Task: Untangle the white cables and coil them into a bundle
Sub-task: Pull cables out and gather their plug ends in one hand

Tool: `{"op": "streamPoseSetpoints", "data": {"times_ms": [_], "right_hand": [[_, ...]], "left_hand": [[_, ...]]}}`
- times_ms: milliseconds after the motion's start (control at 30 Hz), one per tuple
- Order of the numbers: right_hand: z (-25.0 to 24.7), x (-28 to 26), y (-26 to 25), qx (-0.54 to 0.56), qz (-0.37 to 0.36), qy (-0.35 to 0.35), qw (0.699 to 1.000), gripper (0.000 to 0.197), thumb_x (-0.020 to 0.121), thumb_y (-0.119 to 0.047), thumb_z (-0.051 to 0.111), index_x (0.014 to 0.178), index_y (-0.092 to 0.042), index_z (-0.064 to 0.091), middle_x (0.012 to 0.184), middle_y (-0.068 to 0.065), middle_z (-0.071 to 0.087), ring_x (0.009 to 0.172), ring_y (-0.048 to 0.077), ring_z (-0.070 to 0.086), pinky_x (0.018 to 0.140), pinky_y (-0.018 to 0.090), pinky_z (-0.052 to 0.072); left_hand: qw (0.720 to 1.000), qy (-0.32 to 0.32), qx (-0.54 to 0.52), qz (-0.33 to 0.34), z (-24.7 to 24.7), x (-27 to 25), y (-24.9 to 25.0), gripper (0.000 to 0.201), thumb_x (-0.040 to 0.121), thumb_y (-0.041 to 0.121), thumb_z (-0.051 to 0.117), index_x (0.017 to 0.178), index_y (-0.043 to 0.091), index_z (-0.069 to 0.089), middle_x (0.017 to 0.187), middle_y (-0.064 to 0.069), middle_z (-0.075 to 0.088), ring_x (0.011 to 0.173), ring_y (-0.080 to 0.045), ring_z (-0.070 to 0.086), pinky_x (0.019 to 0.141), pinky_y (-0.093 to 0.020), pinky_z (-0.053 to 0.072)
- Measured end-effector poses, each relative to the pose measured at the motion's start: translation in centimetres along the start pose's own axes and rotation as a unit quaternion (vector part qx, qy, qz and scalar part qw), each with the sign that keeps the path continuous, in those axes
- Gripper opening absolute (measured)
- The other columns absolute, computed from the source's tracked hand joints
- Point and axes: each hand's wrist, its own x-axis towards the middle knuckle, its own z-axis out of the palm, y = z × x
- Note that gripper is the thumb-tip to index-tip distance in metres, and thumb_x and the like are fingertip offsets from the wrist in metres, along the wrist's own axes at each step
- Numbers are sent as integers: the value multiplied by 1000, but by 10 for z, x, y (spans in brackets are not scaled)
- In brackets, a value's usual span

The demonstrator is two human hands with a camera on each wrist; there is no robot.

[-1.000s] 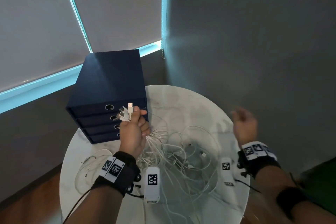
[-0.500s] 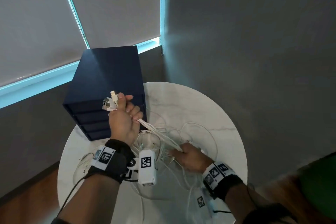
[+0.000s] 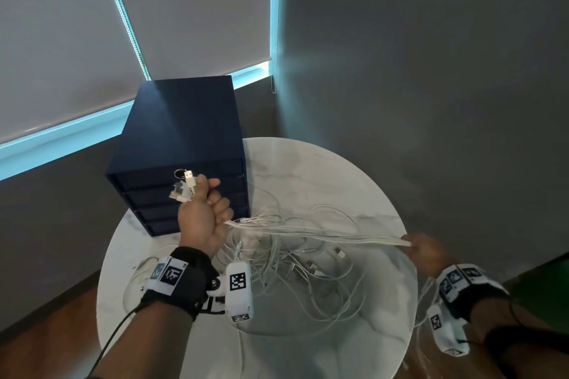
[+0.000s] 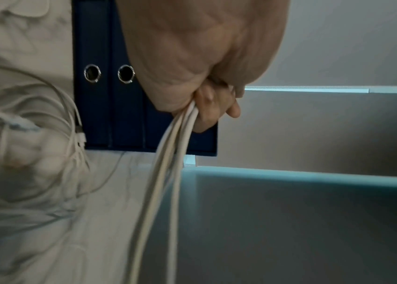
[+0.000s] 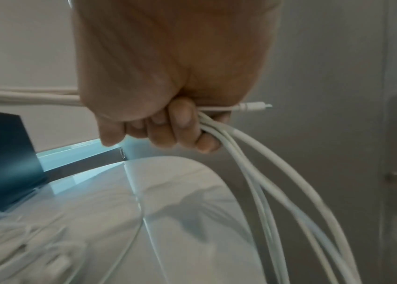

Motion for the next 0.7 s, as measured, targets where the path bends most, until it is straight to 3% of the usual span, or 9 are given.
{"op": "streamPoseSetpoints", "data": {"times_ms": [100, 200, 267, 367, 467, 533, 567, 633, 700], "right_hand": [[-20, 4, -2, -49, 54, 43, 996, 28, 96, -52, 49, 94, -35, 72, 90, 5, 72, 88, 28, 66, 81, 33, 50], [-16, 11, -2, -108, 83, 54, 989, 31, 94, -50, 53, 102, -26, 72, 104, 9, 72, 100, 31, 66, 88, 37, 51], [-1, 19, -2, -138, 98, -2, 986, 29, 86, -41, 67, 107, -20, 70, 114, 10, 69, 107, 30, 64, 90, 34, 50], [13, 20, -24, -173, 102, -121, 972, 51, 76, -27, 78, 123, -15, 59, 131, 8, 57, 119, 27, 56, 93, 29, 47], [14, 18, -70, -116, 8, -142, 983, 59, 78, -16, 71, 133, -24, 52, 141, 1, 46, 127, 21, 51, 100, 25, 43], [17, 14, -111, 27, -107, -112, 988, 49, 85, -11, 64, 130, -27, 53, 139, 0, 48, 127, 19, 51, 105, 29, 42], [20, 8, -133, 123, -158, -94, 975, 42, 87, -14, 63, 125, -30, 54, 134, 0, 54, 124, 19, 55, 103, 33, 46], [23, -3, -177, 244, -216, -64, 943, 36, 88, -37, 64, 122, -37, 55, 126, -5, 60, 115, 12, 60, 97, 35, 52], [26, -13, -215, 267, -268, -61, 924, 46, 87, -52, 58, 131, -39, 51, 131, -10, 59, 118, 2, 57, 100, 29, 48]], "left_hand": [[998, -21, 55, -29, -2, -8, -17, 34, 105, 36, 47, 82, 14, 59, 50, 8, 29, 38, -5, 22, 34, -19, 19], [993, -42, 105, -27, 0, -14, -32, 33, 105, 33, 47, 84, 11, 59, 50, 8, 31, 39, -5, 22, 35, -19, 19], [989, -49, 136, -19, 0, -16, -40, 31, 105, 31, 48, 85, 9, 60, 52, 7, 31, 41, -6, 23, 39, -20, 18], [981, -56, 182, -21, -1, -16, -51, 26, 104, 24, 51, 85, 8, 60, 55, 5, 30, 44, -8, 24, 42, -22, 21], [978, -68, 194, -46, 1, -15, -63, 22, 103, 16, 51, 84, 7, 58, 53, 6, 30, 43, -9, 28, 42, -21, 26], [975, -81, 197, -63, 5, -19, -68, 24, 103, 14, 49, 81, 8, 56, 53, 5, 31, 43, -10, 30, 44, -23, 30], [973, -93, 201, -68, 8, -22, -69, 26, 104, 14, 47, 80, 9, 56, 53, 5, 32, 43, -10, 31, 45, -24, 32], [964, -121, 227, -63, 12, -29, -73, 29, 106, 14, 44, 80, 9, 55, 54, 5, 33, 44, -10, 33, 48, -25, 37], [952, -149, 264, -42, 16, -36, -73, 30, 106, 14, 44, 78, 9, 53, 56, 3, 35, 48, -12, 37, 52, -28, 40]]}}
